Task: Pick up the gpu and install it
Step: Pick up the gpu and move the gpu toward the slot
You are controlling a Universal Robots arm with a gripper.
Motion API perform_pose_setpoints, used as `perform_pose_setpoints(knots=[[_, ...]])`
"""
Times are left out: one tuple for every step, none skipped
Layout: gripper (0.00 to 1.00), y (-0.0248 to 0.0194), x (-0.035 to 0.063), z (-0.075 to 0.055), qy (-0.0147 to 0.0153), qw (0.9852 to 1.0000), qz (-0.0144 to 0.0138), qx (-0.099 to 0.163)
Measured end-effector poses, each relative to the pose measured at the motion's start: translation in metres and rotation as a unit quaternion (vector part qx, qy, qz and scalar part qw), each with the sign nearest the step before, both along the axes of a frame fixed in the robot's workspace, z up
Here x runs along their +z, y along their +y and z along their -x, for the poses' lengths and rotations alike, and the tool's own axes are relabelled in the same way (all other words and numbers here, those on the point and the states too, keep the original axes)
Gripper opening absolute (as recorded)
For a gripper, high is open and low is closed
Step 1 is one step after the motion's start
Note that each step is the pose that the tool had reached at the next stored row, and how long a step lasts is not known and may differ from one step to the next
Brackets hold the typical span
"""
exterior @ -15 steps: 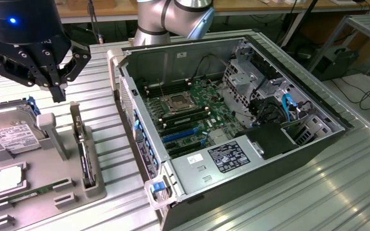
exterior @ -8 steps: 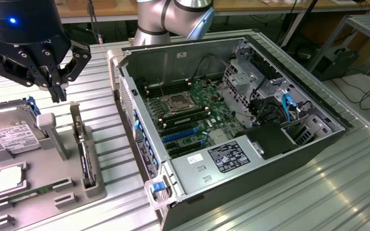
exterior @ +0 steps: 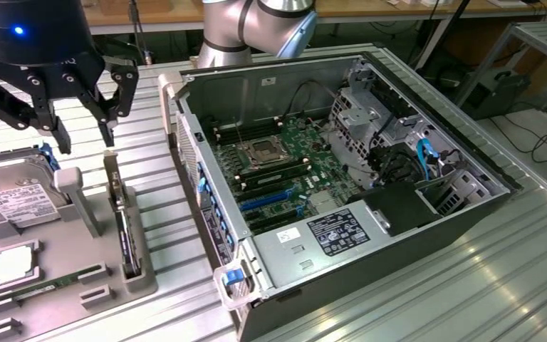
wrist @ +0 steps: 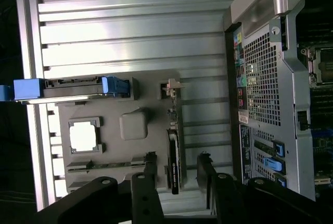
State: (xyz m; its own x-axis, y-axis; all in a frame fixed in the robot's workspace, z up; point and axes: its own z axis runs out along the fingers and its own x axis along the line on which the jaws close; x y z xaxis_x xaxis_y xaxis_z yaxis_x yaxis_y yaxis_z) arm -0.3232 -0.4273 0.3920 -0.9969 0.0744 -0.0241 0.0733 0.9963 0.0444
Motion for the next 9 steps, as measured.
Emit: perform_pose_setpoints(knots=[[0.48, 0.0, 0.0, 0.0, 0.0, 1.0, 0.0, 0.0], [0.54, 0.0, 0.0, 0.0, 0.0, 1.0, 0.0, 0.0], [0.54, 0.0, 0.0, 0.0, 0.0, 1.0, 0.0, 0.0], [0.6, 0.0, 0.0, 0.0, 0.0, 1.0, 0.0, 0.0], [0.6, 0.0, -0.0003, 0.0, 0.0, 1.0, 0.0002, 0.0], [0.66, 0.0, -0.001, -0.0002, 0.0001, 1.0, 0.0013, 0.001], [0.66, 0.0, -0.002, -0.0002, 0.0003, 1.0, 0.0028, 0.002], [0.66, 0.0, -0.0042, -0.0003, 0.0004, 1.0, 0.0046, 0.003], [0.66, 0.0, -0.0065, -0.0003, 0.0004, 1.0, 0.0048, 0.003]])
